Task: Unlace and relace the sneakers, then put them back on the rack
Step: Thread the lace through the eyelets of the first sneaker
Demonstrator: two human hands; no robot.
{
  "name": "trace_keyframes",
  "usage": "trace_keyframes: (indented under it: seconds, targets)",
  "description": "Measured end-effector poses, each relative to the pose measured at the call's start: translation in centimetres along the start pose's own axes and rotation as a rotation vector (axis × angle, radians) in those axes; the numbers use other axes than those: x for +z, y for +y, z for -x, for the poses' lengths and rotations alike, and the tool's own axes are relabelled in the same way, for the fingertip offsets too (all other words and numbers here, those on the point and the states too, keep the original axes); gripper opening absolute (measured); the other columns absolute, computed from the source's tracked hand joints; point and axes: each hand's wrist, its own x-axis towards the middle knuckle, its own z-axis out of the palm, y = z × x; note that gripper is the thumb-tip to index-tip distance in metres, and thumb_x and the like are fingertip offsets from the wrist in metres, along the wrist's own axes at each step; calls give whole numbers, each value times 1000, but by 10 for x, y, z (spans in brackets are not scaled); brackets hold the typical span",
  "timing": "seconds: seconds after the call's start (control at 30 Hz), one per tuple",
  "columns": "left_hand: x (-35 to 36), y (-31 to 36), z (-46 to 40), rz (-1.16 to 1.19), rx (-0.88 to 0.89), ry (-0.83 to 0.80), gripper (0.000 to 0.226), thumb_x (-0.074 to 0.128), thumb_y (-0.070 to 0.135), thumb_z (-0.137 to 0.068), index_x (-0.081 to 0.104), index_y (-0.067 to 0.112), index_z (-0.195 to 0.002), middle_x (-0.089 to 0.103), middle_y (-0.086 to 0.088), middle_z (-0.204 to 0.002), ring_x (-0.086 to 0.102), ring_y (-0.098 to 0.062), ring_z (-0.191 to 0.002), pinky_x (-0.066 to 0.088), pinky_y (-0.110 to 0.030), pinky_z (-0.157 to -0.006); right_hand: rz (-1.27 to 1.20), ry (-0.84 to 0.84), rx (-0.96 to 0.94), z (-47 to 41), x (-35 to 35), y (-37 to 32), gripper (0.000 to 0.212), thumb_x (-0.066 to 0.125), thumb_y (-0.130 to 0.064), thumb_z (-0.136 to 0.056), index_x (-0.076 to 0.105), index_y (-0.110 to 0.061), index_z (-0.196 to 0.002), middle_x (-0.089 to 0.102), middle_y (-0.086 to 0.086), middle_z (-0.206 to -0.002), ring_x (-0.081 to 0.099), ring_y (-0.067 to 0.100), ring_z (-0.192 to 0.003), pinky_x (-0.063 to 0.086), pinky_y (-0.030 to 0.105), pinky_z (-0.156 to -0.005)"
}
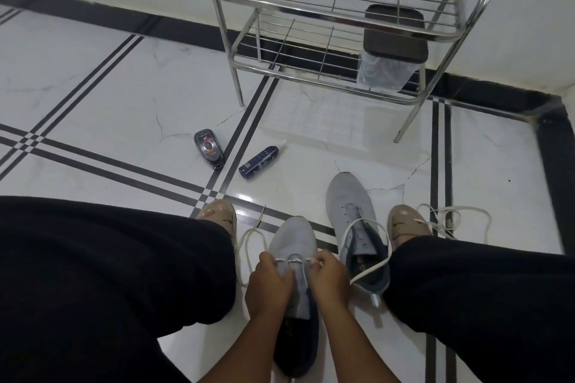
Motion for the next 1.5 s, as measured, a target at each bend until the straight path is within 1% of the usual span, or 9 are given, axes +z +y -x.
trace_keyframes:
  seconds: [0.2, 0.3, 0.4, 0.63, 0.8, 0.9, 1.03, 1.33, 1.5]
  targets:
    - [5, -2, -1, -34, 24, 10, 28, 50, 37, -90, 38, 26, -112, 60, 1, -101, 59, -18, -86, 42, -28, -65, -318, -2, 147, -6, 10, 6, 13, 51, -13, -86, 52, -17, -74, 66, 7, -85, 62, 29, -84, 51, 33, -73]
    - [7, -4, -2, -79, 79, 19, 37, 45, 36, -92, 35, 30, -127, 60, 1, -111, 61, -21, -98, 47, -30, -70, -399, -4, 209, -6, 8, 6, 6, 53, -11, -85, 53, -13, -80, 67, 8, -88, 60, 27, -81, 43, 28, -66]
    - [6, -5, -2, -120, 108, 5, 27, 42, 37, -93, 41, 29, -119, 59, 2, -108, 59, -20, -95, 47, -30, -70, -486, -12, 254, -8, 6, 9, 11, 59, -11, -85, 50, -15, -80, 67, 8, -89, 59, 26, -81, 39, 27, -61]
    - [6, -13, -10, -49, 112, -6, 18, 32, 37, -100, 46, 28, -108, 63, 4, -99, 57, -15, -82, 45, -30, -66, -376, -34, 186, -10, 1, 6, 8, 52, -10, -90, 49, -15, -85, 65, 6, -90, 56, 23, -78, 33, 23, -52]
    - [4, -14, -16, -68, 48, -13, 7, 37, 22, -97, 43, 26, -99, 58, 3, -84, 53, -16, -72, 40, -29, -60, -398, -25, 212, -9, 2, 4, 11, 56, -6, -86, 49, -13, -81, 60, 7, -87, 54, 21, -75, 41, 26, -59]
    - [2, -9, -21, -146, 22, 16, 15, 43, 33, -97, 50, 20, -98, 61, -2, -99, 56, -18, -84, 47, -32, -69, -342, -28, 196, -4, -1, -1, 5, 52, -15, -89, 52, -15, -94, 62, 8, -99, 60, 29, -94, 48, 33, -76]
    - [-1, 1, -24, -330, -25, -53, 40, 43, 44, -95, 58, 15, -117, 49, -6, -123, 47, -25, -115, 43, -38, -90, -23, 91, 15, 11, -5, -8, 44, 50, -29, -90, 39, -14, -130, 48, 10, -131, 57, 29, -108, 39, 28, -72]
    - [-26, 21, -28, -162, -265, -304, 44, 43, 30, -90, 55, 10, -128, 50, -14, -135, 45, -33, -125, 37, -42, -103, 2, 29, -7, 11, -32, -30, 24, 37, -9, -96, 57, -4, -109, 59, 16, -120, 56, 29, -104, 41, 28, -79]
    - [-61, 49, -18, -168, -88, -217, 42, 39, 36, -87, 59, 13, -116, 56, -8, -123, 49, -27, -114, 42, -39, -97, -201, 12, -59, 18, -56, -52, 28, 39, -12, -96, 55, -14, -119, 65, 9, -113, 58, 25, -98, 41, 26, -76]
